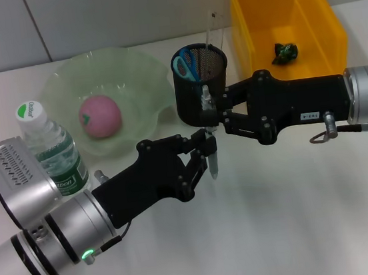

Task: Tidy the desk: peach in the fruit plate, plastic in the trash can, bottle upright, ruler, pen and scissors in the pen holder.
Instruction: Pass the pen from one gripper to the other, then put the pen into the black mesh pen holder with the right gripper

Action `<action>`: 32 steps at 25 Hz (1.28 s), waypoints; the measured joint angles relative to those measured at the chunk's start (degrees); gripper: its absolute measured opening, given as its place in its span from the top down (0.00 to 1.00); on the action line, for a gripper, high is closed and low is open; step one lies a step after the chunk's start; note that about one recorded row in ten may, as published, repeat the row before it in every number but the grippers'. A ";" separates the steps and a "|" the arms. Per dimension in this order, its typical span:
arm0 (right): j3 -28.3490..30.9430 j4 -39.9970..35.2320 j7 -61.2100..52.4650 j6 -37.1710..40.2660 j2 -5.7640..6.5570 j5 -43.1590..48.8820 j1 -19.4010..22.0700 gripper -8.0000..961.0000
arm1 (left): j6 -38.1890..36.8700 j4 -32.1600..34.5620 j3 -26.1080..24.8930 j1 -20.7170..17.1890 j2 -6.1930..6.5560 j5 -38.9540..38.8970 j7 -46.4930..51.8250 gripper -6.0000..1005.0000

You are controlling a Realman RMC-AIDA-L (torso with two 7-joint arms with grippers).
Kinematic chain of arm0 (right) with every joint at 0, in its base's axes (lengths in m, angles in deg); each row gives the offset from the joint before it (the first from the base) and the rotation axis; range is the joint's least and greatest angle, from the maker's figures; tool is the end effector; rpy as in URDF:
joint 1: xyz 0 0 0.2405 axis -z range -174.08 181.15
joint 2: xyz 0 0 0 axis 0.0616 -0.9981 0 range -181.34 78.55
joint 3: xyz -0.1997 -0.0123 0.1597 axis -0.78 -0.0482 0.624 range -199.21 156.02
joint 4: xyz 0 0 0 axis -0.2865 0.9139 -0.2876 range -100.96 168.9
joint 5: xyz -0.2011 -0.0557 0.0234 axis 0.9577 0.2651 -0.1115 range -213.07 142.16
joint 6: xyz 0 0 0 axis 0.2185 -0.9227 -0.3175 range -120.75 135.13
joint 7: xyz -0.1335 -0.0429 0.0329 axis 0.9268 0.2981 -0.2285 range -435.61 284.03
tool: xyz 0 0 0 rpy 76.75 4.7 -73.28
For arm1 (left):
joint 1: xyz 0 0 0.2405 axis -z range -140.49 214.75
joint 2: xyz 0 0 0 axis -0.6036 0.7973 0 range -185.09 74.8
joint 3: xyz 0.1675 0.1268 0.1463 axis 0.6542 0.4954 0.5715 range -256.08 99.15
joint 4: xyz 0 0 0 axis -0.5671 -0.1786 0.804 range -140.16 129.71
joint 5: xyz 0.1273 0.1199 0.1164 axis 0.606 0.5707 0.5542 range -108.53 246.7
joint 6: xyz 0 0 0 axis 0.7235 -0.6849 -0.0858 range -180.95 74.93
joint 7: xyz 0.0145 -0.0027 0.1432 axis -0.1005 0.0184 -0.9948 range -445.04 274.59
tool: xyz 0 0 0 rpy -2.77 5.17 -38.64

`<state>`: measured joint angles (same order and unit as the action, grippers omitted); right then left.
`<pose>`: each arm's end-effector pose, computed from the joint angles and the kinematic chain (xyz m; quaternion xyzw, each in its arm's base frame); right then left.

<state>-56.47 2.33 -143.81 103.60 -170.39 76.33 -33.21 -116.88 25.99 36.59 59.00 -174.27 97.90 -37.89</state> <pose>0.2186 0.3395 -0.0030 -0.9370 0.1010 0.3200 0.0967 -0.2078 0.2879 -0.1069 -0.8960 -0.1660 -0.3730 0.1748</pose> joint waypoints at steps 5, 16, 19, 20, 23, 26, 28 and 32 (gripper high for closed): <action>0.20 0.00 0.01 0.00 0.00 0.00 0.14 0.84 | -0.08 -0.03 0.00 -0.08 0.20 0.27 0.53 0.78; 0.35 -0.23 0.29 0.05 0.00 -0.01 0.12 0.85 | -0.11 -0.08 0.08 -0.14 0.30 0.54 0.67 0.66; 0.35 -0.28 0.30 0.06 0.00 -0.07 0.08 0.84 | -0.11 -0.10 0.08 -0.13 0.31 0.54 0.63 0.53; 0.35 -0.31 0.30 0.06 0.00 -0.10 0.07 0.84 | -0.11 -0.11 0.08 -0.13 0.34 0.54 0.64 0.49; 0.45 -0.39 0.26 0.15 0.01 -0.21 0.10 0.83 | -0.20 -0.19 0.06 -0.11 0.41 0.54 0.86 0.25; 0.50 -0.43 0.19 0.27 0.11 -0.58 0.21 0.83 | -0.25 -0.19 0.07 -0.10 0.43 0.54 0.88 0.20; 0.52 -0.46 0.13 0.41 0.17 -1.20 0.36 0.83 | -0.27 -0.20 0.08 -0.11 0.44 0.54 0.89 0.16; 0.80 -0.61 0.03 0.36 0.21 -1.98 0.65 0.82 | -0.32 -0.44 0.08 -0.31 0.53 0.58 0.91 0.16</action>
<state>-55.67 1.71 -143.79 103.95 -170.18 74.35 -32.56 -117.20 25.55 36.67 58.69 -173.74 98.48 -36.98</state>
